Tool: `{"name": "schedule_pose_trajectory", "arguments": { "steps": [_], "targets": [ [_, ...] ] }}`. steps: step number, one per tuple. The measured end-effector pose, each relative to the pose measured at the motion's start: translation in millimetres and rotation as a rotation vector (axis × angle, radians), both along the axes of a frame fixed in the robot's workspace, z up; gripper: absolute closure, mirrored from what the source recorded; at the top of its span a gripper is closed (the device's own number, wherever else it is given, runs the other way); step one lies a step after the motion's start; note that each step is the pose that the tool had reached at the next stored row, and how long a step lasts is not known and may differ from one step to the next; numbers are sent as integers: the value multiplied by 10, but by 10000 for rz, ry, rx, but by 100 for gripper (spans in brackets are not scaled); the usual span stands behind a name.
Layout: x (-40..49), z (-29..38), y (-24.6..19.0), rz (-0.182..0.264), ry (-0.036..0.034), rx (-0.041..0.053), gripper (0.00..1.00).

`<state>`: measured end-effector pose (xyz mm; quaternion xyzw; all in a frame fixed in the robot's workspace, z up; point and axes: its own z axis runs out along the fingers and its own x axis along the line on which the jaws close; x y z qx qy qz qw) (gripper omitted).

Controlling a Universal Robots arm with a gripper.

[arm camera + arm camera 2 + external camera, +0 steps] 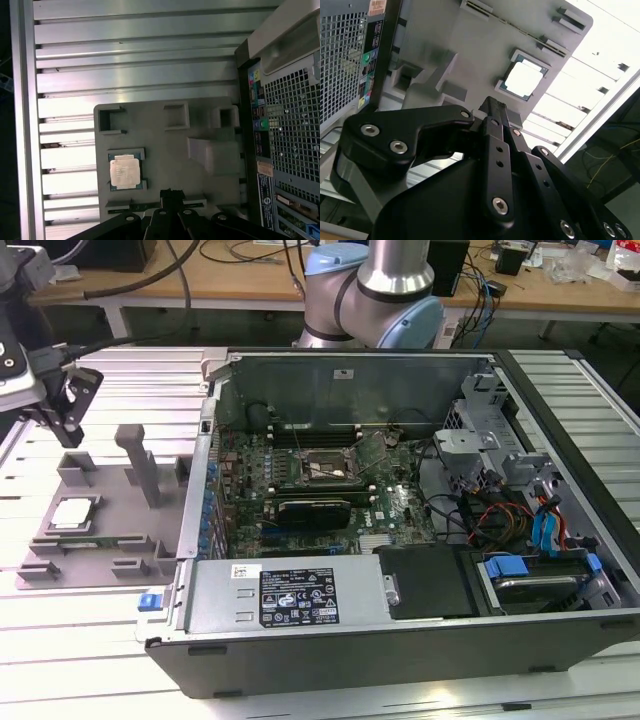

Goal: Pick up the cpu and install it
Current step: 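Reach for the cpu, then pick up the cpu and move it towards the insertion slot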

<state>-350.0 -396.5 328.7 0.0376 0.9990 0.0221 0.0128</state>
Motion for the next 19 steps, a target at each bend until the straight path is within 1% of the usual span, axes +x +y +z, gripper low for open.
{"name": "schedule_pose_trajectory", "arguments": {
  "steps": [1, 2, 15, 19],
  "targets": [
    [-40, -36, 10, 0, 1, -1, 89],
    [-50, -42, 11, 1, -2, 1, 89],
    [-76, -46, 10, 1, 0, -1, 89],
    [-106, -65, 12, 0, -1, 0, 89]
  ]
}}
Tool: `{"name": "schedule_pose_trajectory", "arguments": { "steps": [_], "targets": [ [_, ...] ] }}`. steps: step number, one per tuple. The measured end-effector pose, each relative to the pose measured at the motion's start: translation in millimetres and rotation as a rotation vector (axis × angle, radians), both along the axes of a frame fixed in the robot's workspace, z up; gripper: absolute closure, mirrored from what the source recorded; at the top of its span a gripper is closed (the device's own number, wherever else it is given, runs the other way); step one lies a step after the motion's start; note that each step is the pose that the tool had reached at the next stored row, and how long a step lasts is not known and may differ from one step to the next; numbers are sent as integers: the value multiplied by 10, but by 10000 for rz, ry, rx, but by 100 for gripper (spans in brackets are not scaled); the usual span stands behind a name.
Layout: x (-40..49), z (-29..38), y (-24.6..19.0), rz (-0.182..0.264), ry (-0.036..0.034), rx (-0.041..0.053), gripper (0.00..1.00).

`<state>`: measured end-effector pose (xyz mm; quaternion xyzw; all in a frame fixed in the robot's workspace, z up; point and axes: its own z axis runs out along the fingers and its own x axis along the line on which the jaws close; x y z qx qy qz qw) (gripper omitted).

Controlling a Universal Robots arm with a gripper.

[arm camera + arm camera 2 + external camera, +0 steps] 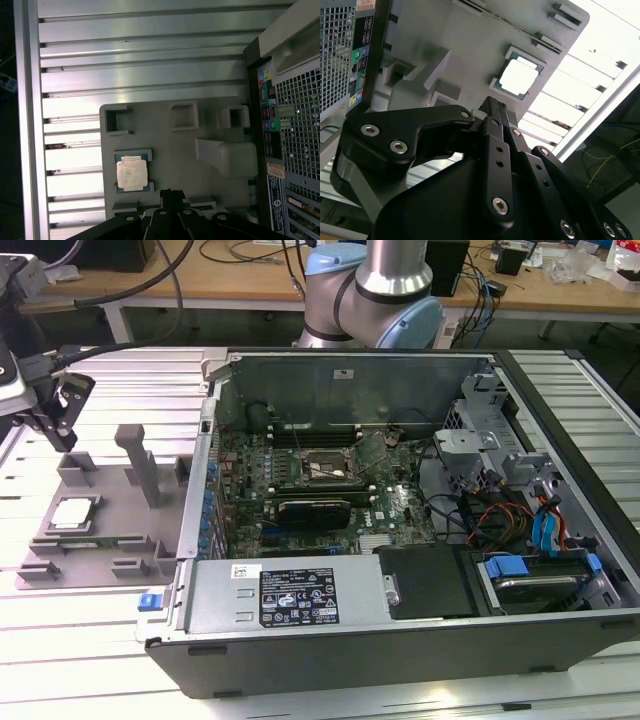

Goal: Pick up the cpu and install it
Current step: 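Pick up the cpu and move it towards the insertion slot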

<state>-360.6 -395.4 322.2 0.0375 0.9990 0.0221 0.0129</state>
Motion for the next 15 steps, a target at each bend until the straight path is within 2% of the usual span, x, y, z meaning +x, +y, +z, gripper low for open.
{"name": "schedule_pose_trajectory", "arguments": {
  "steps": [5, 15],
  "targets": [
    [-40, -43, 1, 1, 2, -2, 89],
    [-172, -215, 4, 0, 0, 0, 89]
  ]
}}
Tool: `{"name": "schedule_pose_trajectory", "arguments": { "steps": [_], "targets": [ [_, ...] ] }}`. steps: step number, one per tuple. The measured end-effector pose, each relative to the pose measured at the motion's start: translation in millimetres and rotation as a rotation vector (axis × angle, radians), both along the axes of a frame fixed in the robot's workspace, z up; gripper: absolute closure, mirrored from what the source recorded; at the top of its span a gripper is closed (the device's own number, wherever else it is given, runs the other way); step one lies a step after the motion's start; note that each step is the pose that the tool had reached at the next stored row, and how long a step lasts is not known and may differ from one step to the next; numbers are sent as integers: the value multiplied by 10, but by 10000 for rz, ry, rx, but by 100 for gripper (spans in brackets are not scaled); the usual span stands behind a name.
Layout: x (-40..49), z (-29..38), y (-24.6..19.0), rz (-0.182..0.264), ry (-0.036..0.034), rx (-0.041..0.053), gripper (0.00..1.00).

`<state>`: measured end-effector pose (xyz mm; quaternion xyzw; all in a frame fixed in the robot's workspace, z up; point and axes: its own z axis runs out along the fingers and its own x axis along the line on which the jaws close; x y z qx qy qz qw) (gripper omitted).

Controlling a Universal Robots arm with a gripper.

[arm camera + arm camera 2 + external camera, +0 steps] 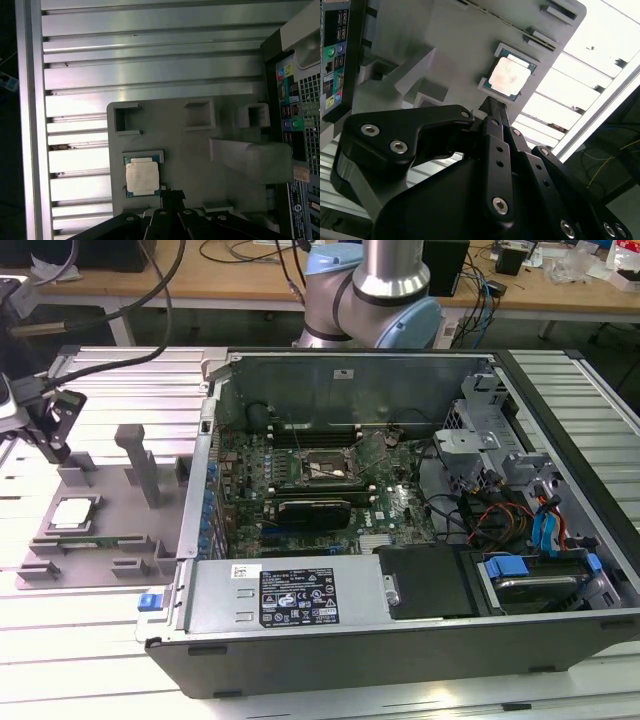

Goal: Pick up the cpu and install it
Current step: 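Pick up the cpu and move it towards the insertion slot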

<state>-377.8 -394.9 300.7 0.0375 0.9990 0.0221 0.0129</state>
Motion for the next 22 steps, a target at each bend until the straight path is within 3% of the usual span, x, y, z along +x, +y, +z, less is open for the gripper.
{"name": "schedule_pose_trajectory", "arguments": {
  "steps": [5, 8, 18, 22],
  "targets": [
    [-70, -72, 0, 1, 0, 0, 89],
    [-111, -171, -8, 2, 0, 0, 89],
    [-171, -377, -43, 1, 0, -1, 89],
    [-192, -497, -71, 1, 0, 0, 89]
  ]
}}
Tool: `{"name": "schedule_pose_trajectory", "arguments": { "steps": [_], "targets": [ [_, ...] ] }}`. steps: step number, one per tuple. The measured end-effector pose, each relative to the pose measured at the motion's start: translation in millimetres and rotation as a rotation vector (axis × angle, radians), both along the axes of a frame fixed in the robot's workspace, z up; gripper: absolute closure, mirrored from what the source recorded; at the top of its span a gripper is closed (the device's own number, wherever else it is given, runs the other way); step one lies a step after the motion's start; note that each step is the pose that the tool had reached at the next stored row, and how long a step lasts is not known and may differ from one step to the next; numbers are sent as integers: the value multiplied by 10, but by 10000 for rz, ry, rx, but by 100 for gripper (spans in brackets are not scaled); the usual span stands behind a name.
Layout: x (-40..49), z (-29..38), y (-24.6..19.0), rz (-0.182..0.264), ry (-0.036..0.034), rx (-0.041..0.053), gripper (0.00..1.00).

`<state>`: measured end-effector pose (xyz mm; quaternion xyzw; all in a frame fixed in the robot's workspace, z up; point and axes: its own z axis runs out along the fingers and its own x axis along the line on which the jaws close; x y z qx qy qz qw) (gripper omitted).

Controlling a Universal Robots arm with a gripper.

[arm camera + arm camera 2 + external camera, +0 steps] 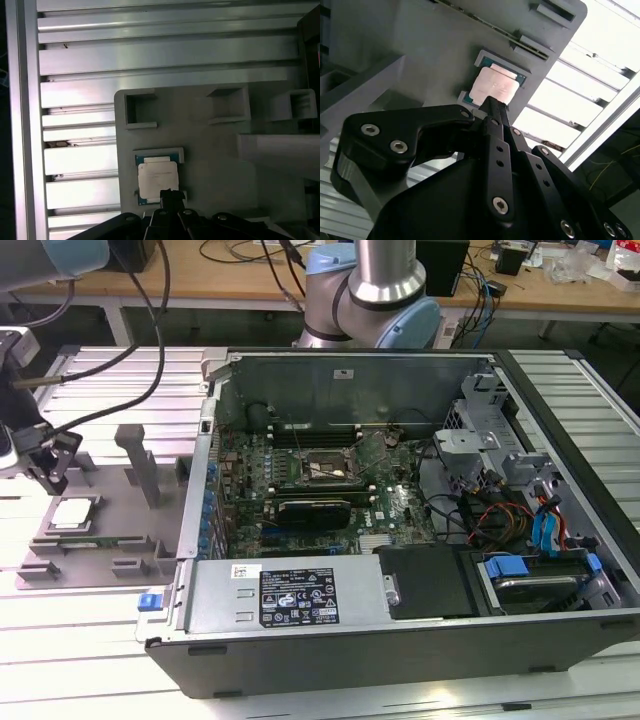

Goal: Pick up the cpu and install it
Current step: 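Pick up the cpu and move it towards the insertion slot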

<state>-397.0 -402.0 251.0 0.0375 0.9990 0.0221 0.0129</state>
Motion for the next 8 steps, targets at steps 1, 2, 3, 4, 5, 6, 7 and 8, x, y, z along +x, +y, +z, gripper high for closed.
{"name": "schedule_pose_trajectory", "arguments": {
  "steps": [1, 2, 3, 4, 5, 6, 7, 8],
  "targets": [
    [-1, -15, -2, 1, -1, 0, 89],
    [-4, -27, -5, 1, 1, 0, 89],
    [-8, -48, -10, 2, 2, -1, 89],
    [-15, -72, -14, 2, 1, 0, 89],
    [-22, -94, -15, 3, -1, 3, 89],
    [-30, -128, -17, 2, 0, 3, 89],
    [-42, -167, -19, 1, 2, 2, 89],
    [-51, -199, -19, 2, 0, 4, 89]
  ]
}}
